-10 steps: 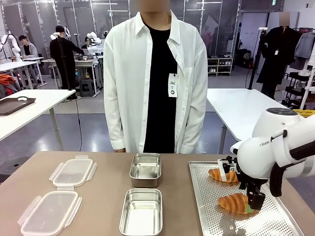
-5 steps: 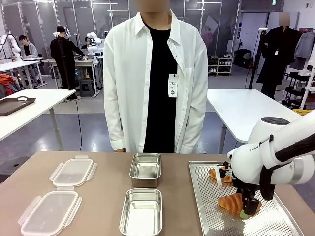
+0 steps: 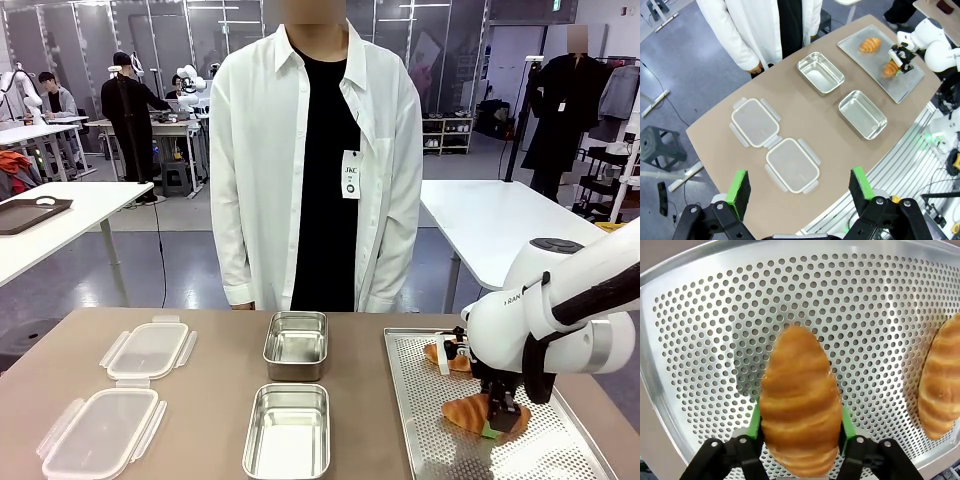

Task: Place the bread into the airtight container.
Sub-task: Pick up a Butter Roll and place it into an empty Airtight Container.

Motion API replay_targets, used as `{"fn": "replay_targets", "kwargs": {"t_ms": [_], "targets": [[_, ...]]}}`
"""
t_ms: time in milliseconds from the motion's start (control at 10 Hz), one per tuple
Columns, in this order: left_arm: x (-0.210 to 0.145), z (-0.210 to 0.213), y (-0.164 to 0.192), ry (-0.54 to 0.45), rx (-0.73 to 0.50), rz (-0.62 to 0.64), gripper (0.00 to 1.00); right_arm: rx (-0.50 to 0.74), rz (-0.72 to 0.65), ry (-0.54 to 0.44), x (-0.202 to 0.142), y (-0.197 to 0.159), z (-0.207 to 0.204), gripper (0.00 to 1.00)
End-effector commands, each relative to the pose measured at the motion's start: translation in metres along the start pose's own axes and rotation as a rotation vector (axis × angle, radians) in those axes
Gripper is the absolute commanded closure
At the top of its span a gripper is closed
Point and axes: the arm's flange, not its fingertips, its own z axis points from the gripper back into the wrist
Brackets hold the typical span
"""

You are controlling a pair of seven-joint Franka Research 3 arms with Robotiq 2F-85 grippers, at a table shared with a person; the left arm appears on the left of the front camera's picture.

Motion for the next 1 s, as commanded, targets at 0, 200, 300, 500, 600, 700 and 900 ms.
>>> {"fn": "replay_targets", "kwargs": {"t_ms": [0, 200, 300, 500, 600, 700, 900], "targets": [[0.0, 0.001, 0.0, 0.005, 0.004, -0.018, 0.0, -0.007, -0.009, 0.007, 0.004, -0.002, 0.002, 0.58], [0.0, 0.001, 0.0, 0.005, 0.004, -0.018, 0.0, -0.022, -0.012, 0.008, 0.011, 0.001, 0.034, 0.67], [0.0, 0.001, 0.0, 0.005, 0.004, -0.018, 0.0, -0.026, -0.022, 0.026, 0.019, 0.004, 0.064, 0.67], [0.0, 0.001, 0.0, 0.005, 0.004, -0.018, 0.0, -0.023, -0.07, 0.013, 0.046, 0.016, 0.117, 0.67], [0.0, 0.001, 0.0, 0.005, 0.004, -0.018, 0.0, 0.002, -0.074, 0.01, 0.067, 0.025, 0.149, 0.67], [0.0, 0.001, 0.0, 0.005, 0.004, -0.018, 0.0, -0.03, -0.06, 0.039, 0.092, 0.037, 0.172, 0.67], [0.0, 0.001, 0.0, 0.005, 0.004, -0.018, 0.0, -0.045, -0.062, 0.037, 0.156, 0.064, 0.194, 0.67]]}}
